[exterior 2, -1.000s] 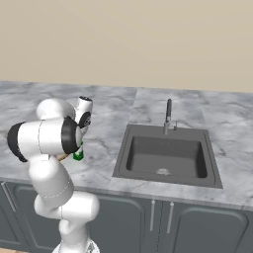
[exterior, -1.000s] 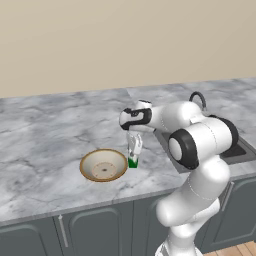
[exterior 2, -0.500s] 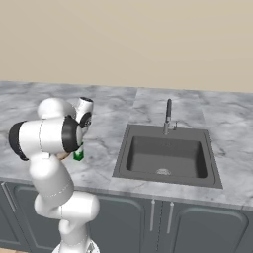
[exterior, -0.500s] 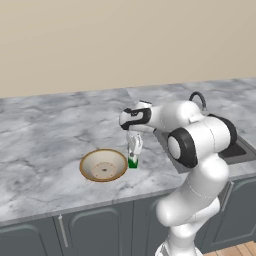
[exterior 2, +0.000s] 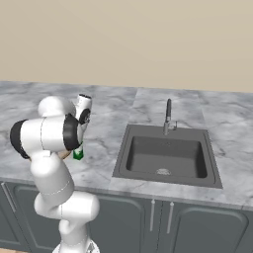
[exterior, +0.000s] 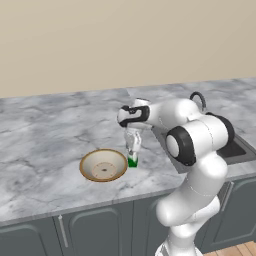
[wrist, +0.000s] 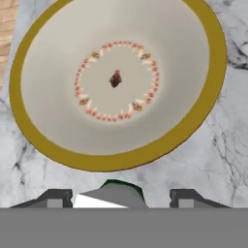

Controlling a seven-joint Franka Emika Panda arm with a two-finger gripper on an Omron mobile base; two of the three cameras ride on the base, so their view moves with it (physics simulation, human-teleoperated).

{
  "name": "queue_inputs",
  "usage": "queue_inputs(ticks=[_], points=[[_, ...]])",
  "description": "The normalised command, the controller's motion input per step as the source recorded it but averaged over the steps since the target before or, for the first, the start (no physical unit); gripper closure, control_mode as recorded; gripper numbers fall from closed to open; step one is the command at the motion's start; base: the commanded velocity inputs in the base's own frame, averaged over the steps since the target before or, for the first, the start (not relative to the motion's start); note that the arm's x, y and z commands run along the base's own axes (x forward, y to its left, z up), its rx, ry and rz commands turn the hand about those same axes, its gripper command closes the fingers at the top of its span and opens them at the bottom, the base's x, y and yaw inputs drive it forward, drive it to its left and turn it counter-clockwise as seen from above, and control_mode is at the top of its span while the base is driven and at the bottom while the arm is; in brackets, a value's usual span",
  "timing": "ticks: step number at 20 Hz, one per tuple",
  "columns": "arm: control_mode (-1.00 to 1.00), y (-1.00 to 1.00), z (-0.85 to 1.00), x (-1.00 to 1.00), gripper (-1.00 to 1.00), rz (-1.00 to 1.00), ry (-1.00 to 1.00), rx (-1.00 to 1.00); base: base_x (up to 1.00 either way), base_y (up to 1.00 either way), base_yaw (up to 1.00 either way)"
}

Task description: Gather the eggs and milk located in the vicinity of the sink area and place them right next to the bowl.

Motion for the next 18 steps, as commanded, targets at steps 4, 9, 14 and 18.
queue_inputs(ticks=[4,9,14,18], points=[[-1.0,0.12,0.37,-0.03,-1.0,0.0,0.1,-0.09,0.0,0.0,0.0],[-1.0,-0.23,0.9,-0.1,-1.0,0.0,0.17,0.0,0.0,0.0,0.0],[-1.0,-0.62,0.58,-0.61,-1.0,-0.12,0.17,0.0,0.0,0.0,0.0],[-1.0,-0.67,0.02,-0.77,-1.0,-0.44,0.0,-0.12,0.0,0.0,0.0]])
